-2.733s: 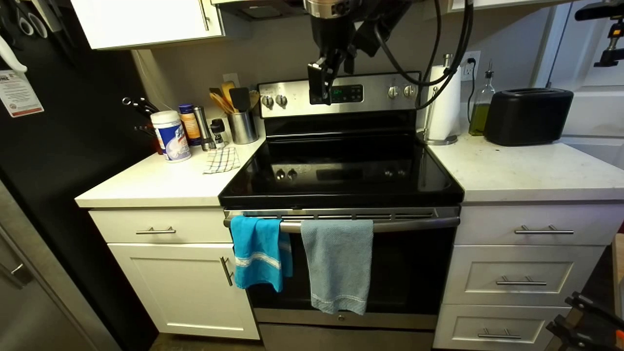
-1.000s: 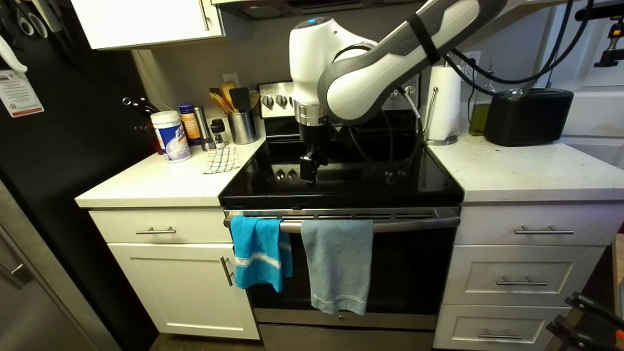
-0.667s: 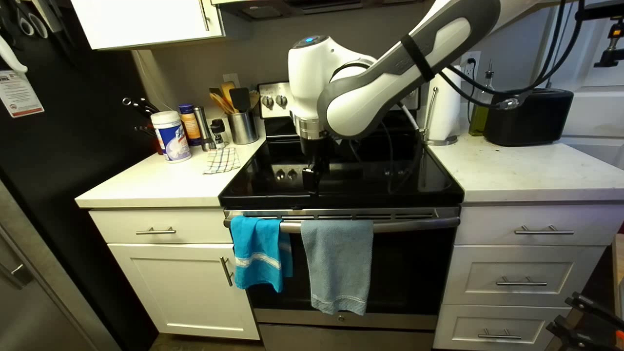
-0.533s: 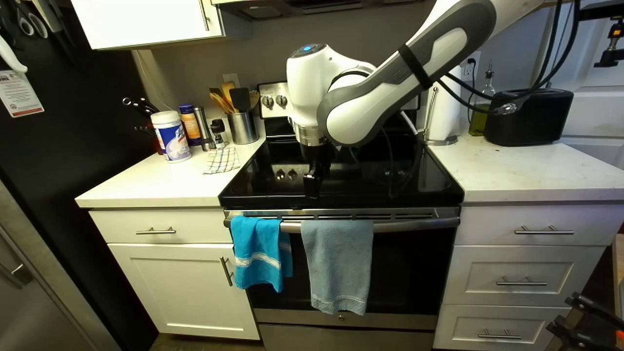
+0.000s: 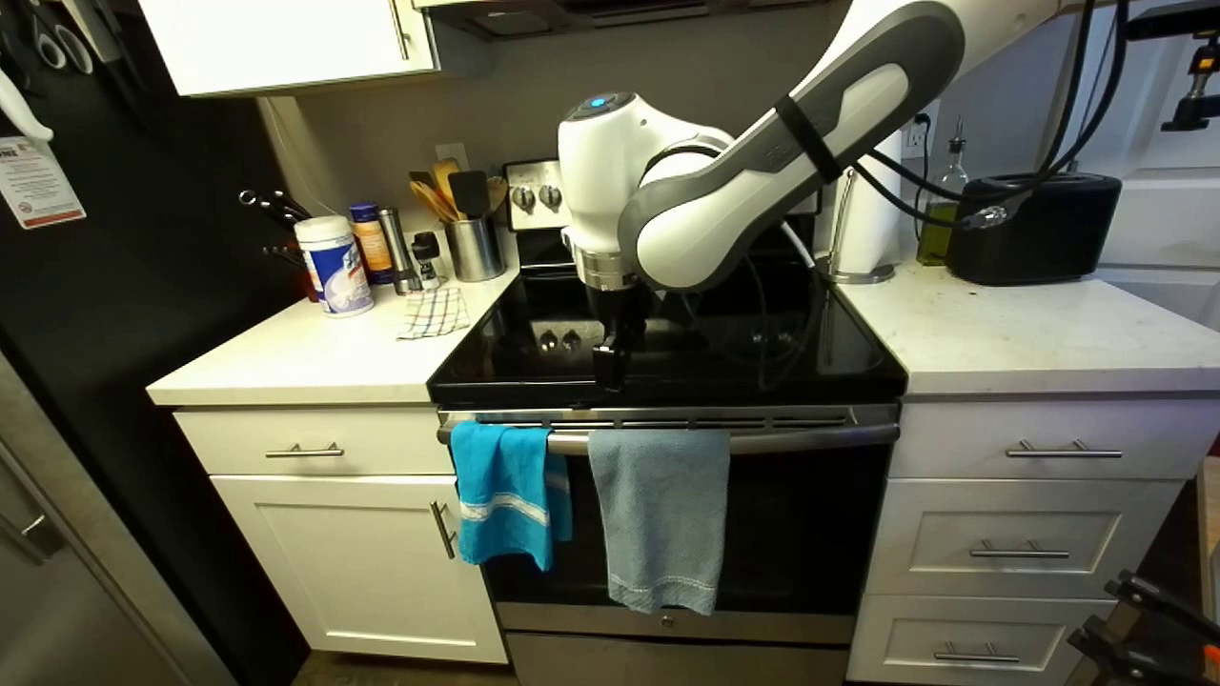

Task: Put the right towel on the stove

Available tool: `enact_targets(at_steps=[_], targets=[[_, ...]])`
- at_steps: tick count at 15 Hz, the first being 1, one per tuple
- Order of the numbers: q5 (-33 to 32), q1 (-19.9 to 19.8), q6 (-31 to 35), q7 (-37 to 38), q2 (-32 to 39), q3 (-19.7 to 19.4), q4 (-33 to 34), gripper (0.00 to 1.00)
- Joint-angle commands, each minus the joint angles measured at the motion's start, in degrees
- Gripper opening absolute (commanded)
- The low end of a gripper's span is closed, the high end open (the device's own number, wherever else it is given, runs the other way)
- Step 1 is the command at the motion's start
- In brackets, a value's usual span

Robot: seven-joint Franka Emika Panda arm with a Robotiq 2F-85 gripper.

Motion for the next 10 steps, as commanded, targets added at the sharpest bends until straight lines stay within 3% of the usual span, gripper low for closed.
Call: enact_targets(at_steps=[1,10], targets=[[0.5,0.5,-0.1,-0.2,0.0,-0.6,0.1,1.00],[1.4,0.9,-0.9,-1.8,7.4,0.2,6.2,1.00]])
